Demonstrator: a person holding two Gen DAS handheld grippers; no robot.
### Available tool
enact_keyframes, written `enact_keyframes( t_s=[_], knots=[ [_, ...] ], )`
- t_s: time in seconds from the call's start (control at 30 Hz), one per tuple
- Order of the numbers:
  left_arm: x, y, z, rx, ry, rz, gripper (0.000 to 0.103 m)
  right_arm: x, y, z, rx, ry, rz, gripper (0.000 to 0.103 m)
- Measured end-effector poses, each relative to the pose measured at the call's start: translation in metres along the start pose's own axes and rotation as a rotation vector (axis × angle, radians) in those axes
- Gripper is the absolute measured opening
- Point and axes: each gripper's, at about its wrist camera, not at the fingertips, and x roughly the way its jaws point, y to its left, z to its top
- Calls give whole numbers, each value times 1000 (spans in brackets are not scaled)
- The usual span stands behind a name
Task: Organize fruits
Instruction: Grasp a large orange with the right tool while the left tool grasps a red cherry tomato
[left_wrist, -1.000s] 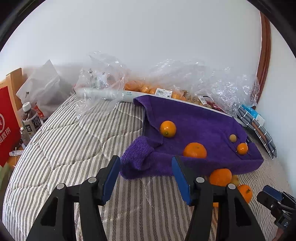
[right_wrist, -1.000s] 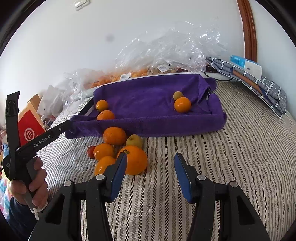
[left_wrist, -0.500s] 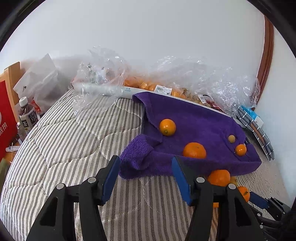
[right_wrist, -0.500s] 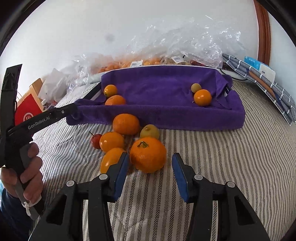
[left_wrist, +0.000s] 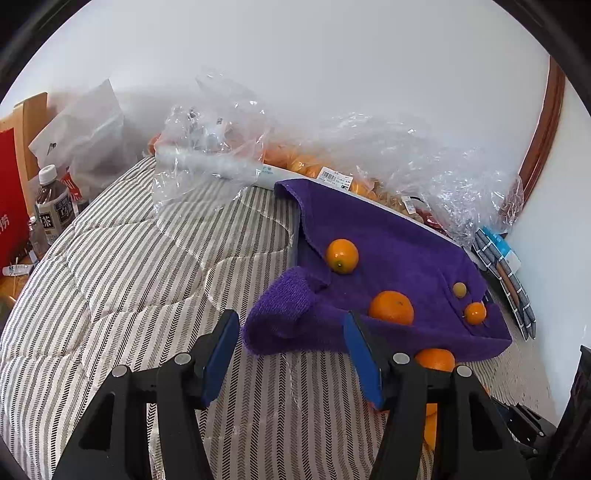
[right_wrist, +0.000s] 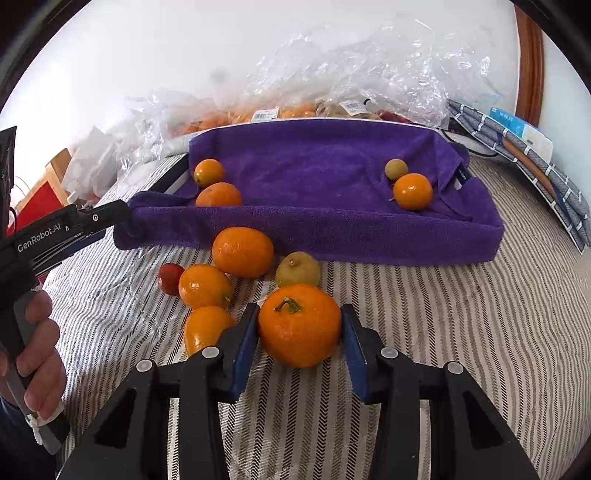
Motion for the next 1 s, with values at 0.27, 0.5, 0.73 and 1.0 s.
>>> enact_keyframes(
  t_s=[0.27,0.5,0.73,1.0],
  knots=[
    [-4,-10,-4,36,20,-95,57,-18,-30,-8,37,-50,-54,43],
    [-2,-33,-16,136,84,-180,57,-26,-67,-13,106,-63,-82,43],
    [15,-46,-30,186,199,-189,46,-24,-86,-13,176,-50,-23,43],
    [20,-47,-31,184,244,-221,39,-22,-83,-14,168,-44,-18,43]
  ],
)
